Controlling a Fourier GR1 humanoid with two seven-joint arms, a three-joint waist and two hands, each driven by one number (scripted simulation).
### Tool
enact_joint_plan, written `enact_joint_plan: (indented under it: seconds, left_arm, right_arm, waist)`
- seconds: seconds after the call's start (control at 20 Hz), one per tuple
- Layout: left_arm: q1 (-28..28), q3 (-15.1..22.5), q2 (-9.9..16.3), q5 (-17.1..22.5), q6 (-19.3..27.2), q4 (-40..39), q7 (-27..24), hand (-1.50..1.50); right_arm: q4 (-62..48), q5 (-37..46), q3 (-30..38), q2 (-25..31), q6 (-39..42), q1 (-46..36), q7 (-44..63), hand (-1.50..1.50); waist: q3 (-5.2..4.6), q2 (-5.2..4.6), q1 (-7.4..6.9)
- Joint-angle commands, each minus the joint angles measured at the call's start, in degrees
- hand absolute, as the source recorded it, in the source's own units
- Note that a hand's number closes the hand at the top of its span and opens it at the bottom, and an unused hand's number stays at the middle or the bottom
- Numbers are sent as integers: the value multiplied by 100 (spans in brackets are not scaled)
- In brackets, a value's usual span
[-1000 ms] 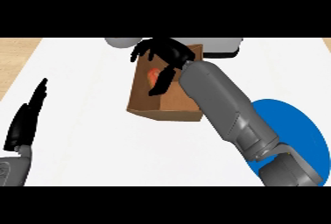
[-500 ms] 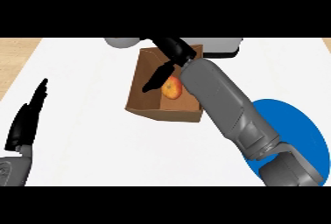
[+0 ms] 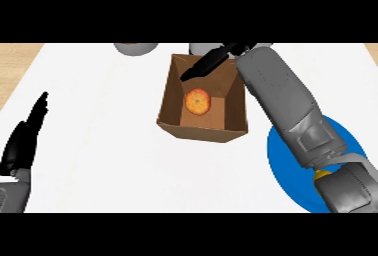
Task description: Pick the squash from the plate and place it in the cardboard box
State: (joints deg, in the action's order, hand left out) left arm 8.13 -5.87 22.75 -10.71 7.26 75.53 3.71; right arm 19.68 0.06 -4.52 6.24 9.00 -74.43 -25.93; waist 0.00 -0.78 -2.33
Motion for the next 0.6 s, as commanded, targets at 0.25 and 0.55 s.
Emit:
enact_joint_plan:
  seconds: [0.25,0.55]
  left_arm:
    - [113,129,-217,-149,107,-21,3,0]
    - [107,-8,-29,-73,-42,8,-115,0]
  right_arm:
    - [-764,-143,498,1445,964,25,-528,-150]
    - [-979,10,487,2400,1596,318,-1127,-150]
  waist:
    - [5,-81,-80]
    - [14,-139,-183]
